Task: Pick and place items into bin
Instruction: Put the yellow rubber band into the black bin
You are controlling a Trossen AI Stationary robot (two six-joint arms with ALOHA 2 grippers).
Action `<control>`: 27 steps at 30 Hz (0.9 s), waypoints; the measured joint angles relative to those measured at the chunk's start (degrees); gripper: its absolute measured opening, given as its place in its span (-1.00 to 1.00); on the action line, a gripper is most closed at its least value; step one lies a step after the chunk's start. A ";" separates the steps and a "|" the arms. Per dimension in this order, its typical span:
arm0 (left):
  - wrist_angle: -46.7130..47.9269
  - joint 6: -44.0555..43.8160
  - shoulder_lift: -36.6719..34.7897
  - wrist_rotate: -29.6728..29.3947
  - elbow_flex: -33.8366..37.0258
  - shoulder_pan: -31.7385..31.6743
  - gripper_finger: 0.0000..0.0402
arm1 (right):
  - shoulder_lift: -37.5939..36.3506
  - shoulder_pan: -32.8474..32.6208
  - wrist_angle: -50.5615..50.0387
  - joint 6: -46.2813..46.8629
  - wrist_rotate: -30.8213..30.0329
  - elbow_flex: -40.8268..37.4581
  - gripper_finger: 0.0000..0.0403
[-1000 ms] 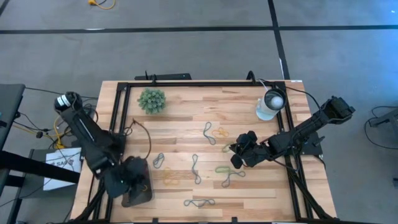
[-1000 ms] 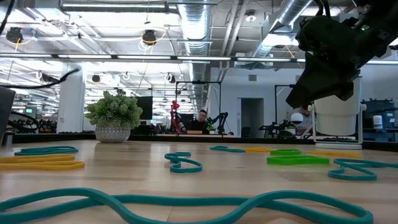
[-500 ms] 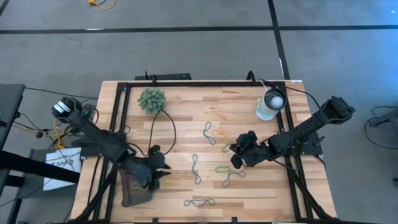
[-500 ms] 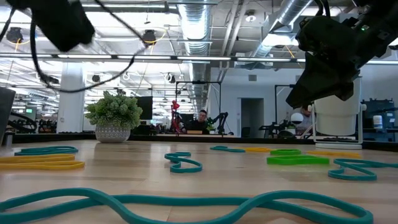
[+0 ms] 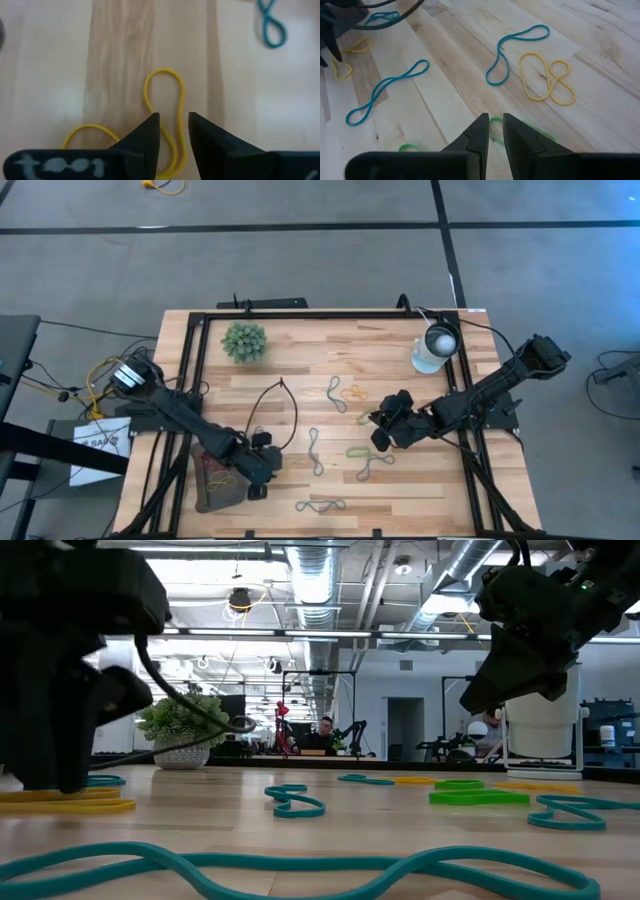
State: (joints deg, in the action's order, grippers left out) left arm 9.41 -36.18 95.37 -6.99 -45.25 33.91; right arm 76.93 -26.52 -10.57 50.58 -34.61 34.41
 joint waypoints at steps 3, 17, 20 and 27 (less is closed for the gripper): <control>0.57 -0.02 0.50 -1.18 0.02 -0.14 -0.55 | 0.00 0.00 0.27 0.00 0.00 0.00 -0.75; -0.42 1.97 0.47 -4.11 0.00 -2.09 -0.55 | 0.00 0.02 0.33 -0.02 -0.15 0.00 -0.75; -1.57 1.97 0.47 -4.87 0.00 -2.06 -0.55 | 0.00 0.02 0.33 -0.02 -0.15 0.00 -0.75; -4.84 2.05 4.37 -6.55 -0.13 -1.96 -0.55 | 0.00 0.02 0.26 -0.04 -0.15 0.00 -0.75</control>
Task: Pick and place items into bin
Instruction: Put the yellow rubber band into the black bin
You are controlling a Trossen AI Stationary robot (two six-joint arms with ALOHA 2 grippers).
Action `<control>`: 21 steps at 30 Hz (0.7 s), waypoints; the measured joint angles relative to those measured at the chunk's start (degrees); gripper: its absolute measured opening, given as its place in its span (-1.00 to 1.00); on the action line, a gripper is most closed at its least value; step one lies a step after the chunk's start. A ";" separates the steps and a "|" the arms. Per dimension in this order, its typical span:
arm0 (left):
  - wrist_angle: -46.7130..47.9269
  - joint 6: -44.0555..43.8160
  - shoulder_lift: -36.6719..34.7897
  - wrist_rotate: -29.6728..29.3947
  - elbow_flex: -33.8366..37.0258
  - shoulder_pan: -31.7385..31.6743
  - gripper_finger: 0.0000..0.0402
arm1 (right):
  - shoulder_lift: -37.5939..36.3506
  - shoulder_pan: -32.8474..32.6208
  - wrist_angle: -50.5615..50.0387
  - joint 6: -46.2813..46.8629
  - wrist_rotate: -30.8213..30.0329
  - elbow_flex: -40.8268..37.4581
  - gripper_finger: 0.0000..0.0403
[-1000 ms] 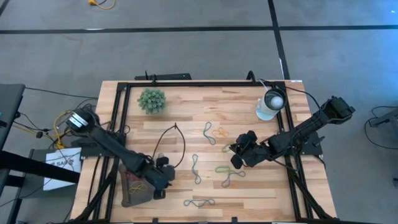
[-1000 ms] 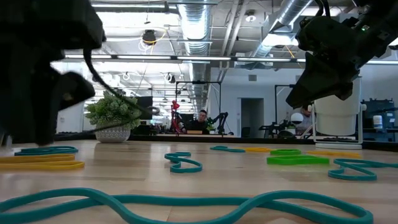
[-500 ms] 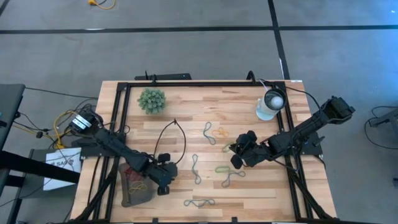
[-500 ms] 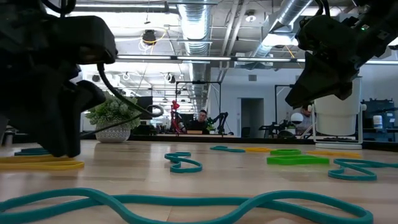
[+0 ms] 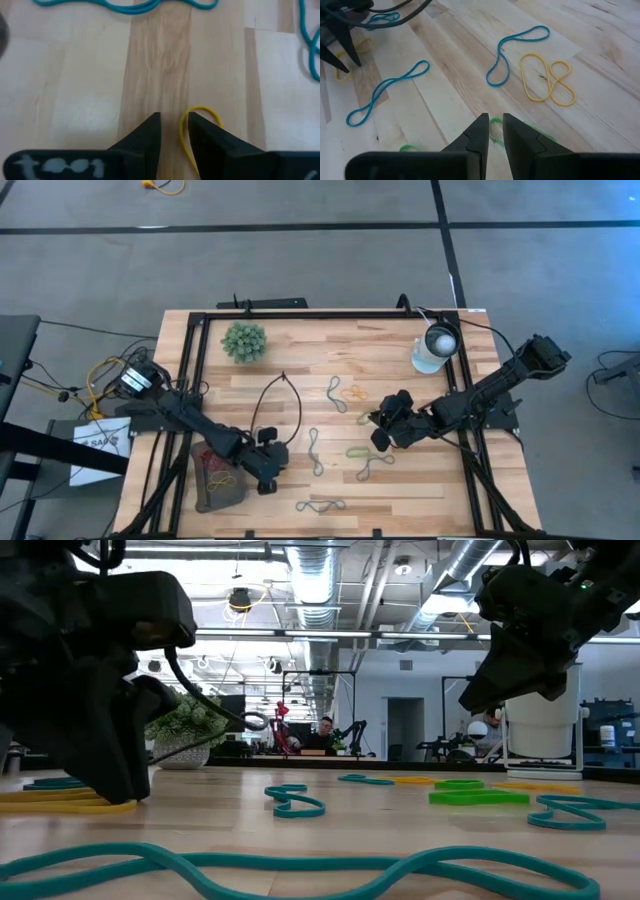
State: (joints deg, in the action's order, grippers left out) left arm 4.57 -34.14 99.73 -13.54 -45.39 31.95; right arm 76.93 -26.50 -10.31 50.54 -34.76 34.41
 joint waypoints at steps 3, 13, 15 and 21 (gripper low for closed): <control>-0.50 -0.04 1.57 -0.64 -0.19 0.18 -0.55 | 0.00 -0.02 0.04 0.00 0.00 0.00 -0.75; 1.49 0.66 1.98 -1.52 -0.15 1.00 -0.94 | 0.00 0.00 0.04 -0.02 0.00 0.00 -0.75; 1.42 -0.50 1.73 -1.54 -0.07 1.44 -0.97 | 0.00 -0.01 0.04 -0.04 0.00 0.00 -0.75; 11.53 -1.98 -3.05 0.79 -4.89 2.76 -1.00 | 0.00 0.00 0.03 -0.04 0.00 0.00 -0.75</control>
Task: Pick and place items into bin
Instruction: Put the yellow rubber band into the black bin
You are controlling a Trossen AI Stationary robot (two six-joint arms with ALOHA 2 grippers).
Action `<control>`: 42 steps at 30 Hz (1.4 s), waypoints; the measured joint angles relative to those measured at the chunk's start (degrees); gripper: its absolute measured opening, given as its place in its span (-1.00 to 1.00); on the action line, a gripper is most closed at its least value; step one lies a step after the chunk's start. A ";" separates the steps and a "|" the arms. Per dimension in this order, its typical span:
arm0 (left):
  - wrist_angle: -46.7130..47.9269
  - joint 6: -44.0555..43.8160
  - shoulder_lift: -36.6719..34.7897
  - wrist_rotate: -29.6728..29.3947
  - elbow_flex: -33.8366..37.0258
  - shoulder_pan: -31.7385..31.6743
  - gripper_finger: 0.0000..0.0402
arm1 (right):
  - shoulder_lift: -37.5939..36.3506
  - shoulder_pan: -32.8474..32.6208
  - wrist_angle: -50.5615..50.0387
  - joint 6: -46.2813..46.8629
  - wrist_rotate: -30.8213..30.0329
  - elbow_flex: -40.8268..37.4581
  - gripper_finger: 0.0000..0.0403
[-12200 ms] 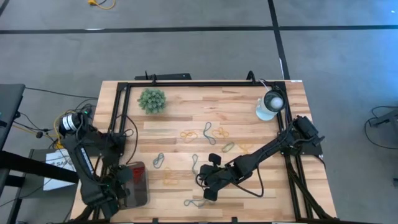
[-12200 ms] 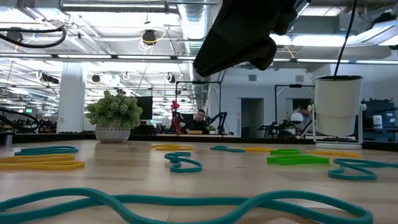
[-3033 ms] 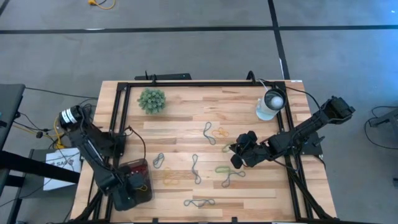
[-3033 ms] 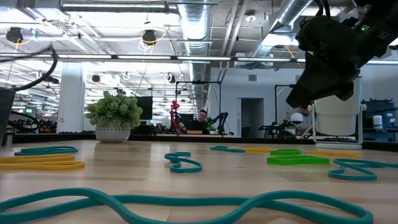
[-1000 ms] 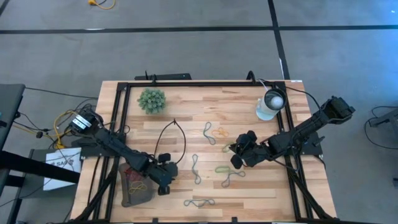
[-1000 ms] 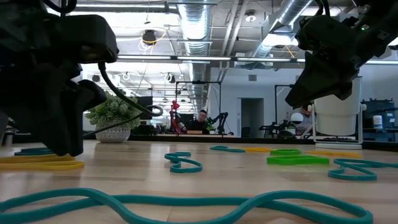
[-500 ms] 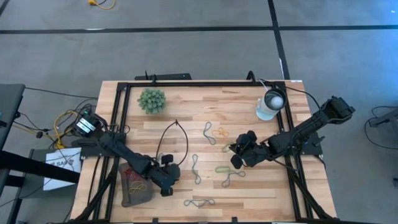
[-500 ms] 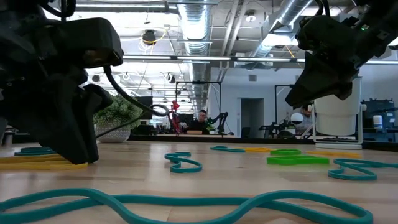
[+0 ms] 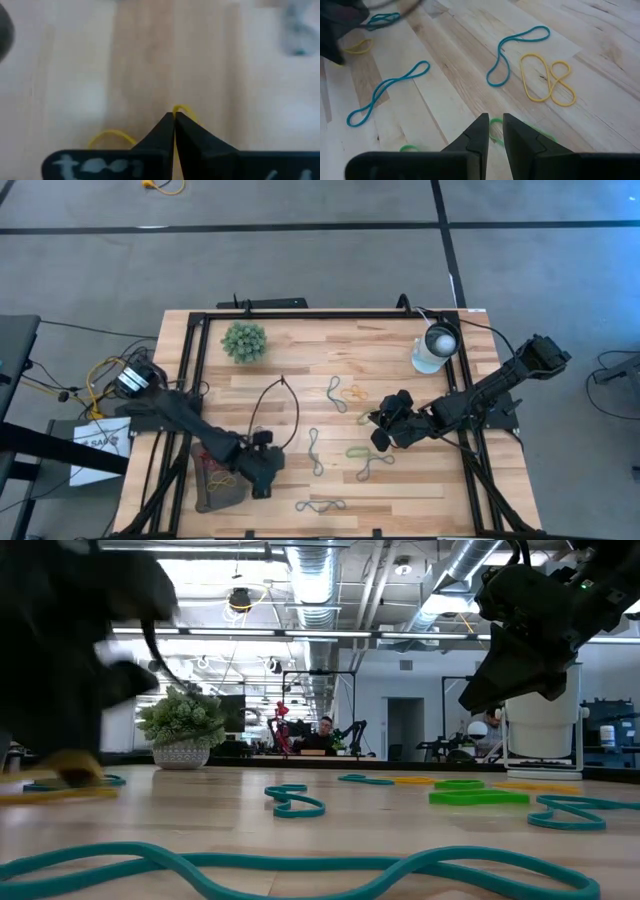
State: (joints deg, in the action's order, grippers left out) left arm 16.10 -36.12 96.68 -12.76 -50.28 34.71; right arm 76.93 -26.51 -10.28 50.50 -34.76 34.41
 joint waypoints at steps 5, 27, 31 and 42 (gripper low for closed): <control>22.80 -2.01 -6.06 -6.36 -12.71 1.76 -1.00 | 0.00 0.01 -0.09 0.02 0.00 0.00 -0.75; 73.71 -40.14 -6.13 -9.25 -33.80 22.92 -1.00 | 0.00 -0.02 -0.16 0.02 0.11 0.00 -0.75; 73.53 -47.03 -4.32 -2.14 -28.64 25.73 -1.00 | 0.00 0.00 -0.08 0.02 0.12 0.00 -0.75; 55.25 -48.83 -3.80 -2.94 -15.54 27.23 -1.00 | 0.00 -0.01 0.06 0.04 0.02 0.00 -0.75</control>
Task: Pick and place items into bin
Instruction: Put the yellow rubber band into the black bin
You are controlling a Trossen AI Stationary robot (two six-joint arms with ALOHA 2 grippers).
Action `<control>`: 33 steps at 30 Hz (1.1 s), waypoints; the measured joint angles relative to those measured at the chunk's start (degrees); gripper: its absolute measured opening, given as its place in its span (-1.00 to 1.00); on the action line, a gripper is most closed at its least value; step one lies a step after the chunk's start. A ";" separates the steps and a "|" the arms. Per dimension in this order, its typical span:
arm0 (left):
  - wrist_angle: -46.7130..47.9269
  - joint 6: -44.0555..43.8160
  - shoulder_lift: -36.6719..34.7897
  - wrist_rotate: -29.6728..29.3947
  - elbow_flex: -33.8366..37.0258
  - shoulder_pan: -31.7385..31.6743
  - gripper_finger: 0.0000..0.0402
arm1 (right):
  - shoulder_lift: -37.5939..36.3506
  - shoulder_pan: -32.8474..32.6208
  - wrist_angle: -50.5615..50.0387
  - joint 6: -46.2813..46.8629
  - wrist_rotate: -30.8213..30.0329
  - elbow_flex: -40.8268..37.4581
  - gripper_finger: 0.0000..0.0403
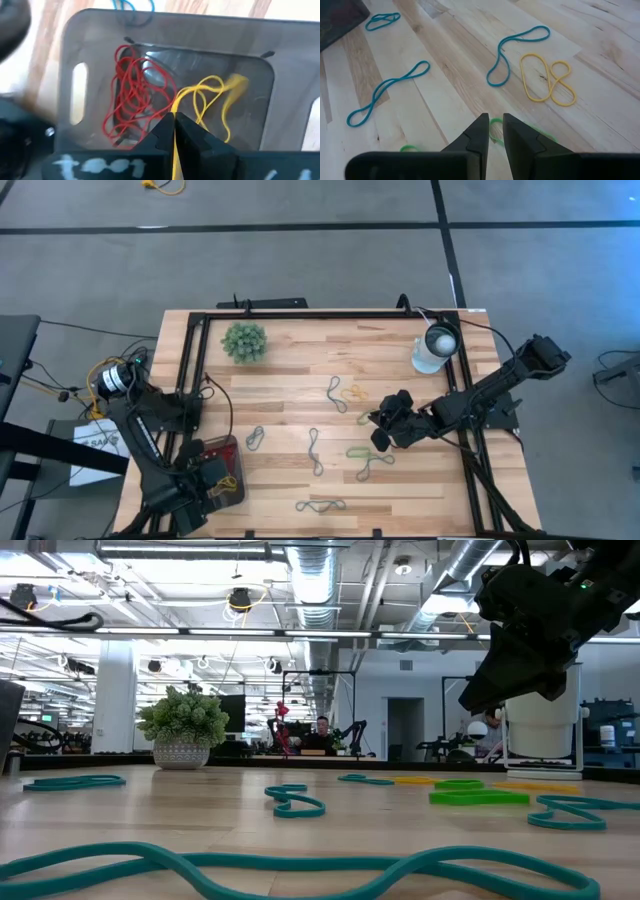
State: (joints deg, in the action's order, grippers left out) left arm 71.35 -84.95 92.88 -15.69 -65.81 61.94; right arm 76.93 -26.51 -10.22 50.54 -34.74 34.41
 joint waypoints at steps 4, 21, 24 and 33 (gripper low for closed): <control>-2.60 1.85 0.01 -0.20 3.32 -1.64 -1.00 | 0.00 0.00 -0.01 0.00 0.00 0.00 -0.75; -16.12 13.23 0.00 -3.71 7.12 -7.44 -1.00 | 0.00 -0.01 -0.04 -0.02 -0.02 0.00 -0.75; -16.50 13.23 0.00 -4.09 7.12 -7.42 -1.00 | 0.00 0.01 -0.04 -0.02 0.00 0.00 -0.75; -16.21 13.16 0.00 -4.64 7.12 -7.39 -0.81 | 0.00 0.00 -0.04 -0.01 0.10 0.00 -0.75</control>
State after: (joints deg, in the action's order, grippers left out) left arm 55.14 -71.79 92.88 -20.34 -58.70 54.54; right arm 76.93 -26.52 -10.26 50.54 -34.64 34.41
